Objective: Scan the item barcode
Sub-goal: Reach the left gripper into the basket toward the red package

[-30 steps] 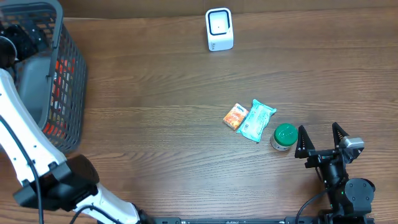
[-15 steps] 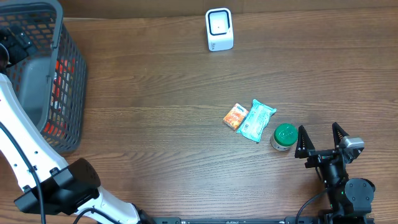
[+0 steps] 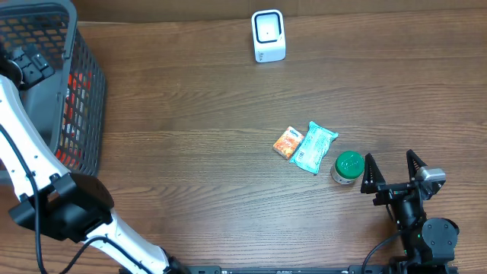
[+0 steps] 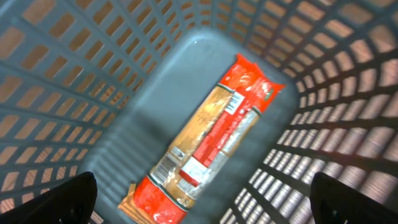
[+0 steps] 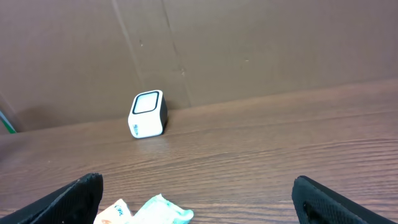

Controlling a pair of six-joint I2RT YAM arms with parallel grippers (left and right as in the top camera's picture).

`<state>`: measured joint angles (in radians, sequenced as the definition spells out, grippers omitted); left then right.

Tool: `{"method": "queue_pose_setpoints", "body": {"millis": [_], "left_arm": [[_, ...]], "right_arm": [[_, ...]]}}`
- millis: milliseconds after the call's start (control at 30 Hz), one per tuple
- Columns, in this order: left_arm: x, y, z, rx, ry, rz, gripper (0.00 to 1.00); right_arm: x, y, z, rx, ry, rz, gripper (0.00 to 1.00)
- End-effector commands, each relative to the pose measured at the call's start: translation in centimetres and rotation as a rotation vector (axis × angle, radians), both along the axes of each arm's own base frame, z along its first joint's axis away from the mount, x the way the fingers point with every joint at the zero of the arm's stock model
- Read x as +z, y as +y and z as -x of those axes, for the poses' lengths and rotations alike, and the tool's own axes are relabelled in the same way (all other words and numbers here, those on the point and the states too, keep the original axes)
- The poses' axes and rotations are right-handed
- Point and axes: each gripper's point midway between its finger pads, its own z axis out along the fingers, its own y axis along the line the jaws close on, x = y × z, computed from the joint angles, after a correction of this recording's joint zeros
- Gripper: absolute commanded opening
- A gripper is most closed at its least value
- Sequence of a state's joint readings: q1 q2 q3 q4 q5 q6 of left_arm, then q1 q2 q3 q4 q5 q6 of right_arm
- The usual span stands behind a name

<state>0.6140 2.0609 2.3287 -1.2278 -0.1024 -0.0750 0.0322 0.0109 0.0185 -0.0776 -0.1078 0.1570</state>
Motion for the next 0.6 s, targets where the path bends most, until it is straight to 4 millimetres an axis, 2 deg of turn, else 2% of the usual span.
{"method": "queue_pose_setpoints", "body": {"millis": [0, 167, 233, 333, 567], "left_arm": [[-2.4, 1.8, 0.1, 0.017, 0.039, 0.017, 1.0], [-6.2, 2.9, -0.1, -0.008, 0.097, 0.074, 0.99], [-7.8, 2.5, -0.7, -0.068, 0.104, 0.115, 1.0], [-11.3, 1.1, -2.3, -0.214, 0.116, 0.203, 0.99], [-15.7, 1.0, -2.5, -0.243, 0.182, 0.261, 0.99]], "right_arm": [[-0.2, -0.1, 0.0, -0.003, -0.001, -0.003, 1.0], [-0.2, -0.1, 0.0, -0.003, -0.001, -0.003, 1.0], [-0.2, -0.1, 0.0, -0.003, -0.001, -0.003, 1.0], [-0.2, -0.1, 0.0, -0.003, -0.001, -0.003, 1.0], [-0.2, -0.1, 0.0, -0.003, -0.001, -0.003, 1.0]]}}
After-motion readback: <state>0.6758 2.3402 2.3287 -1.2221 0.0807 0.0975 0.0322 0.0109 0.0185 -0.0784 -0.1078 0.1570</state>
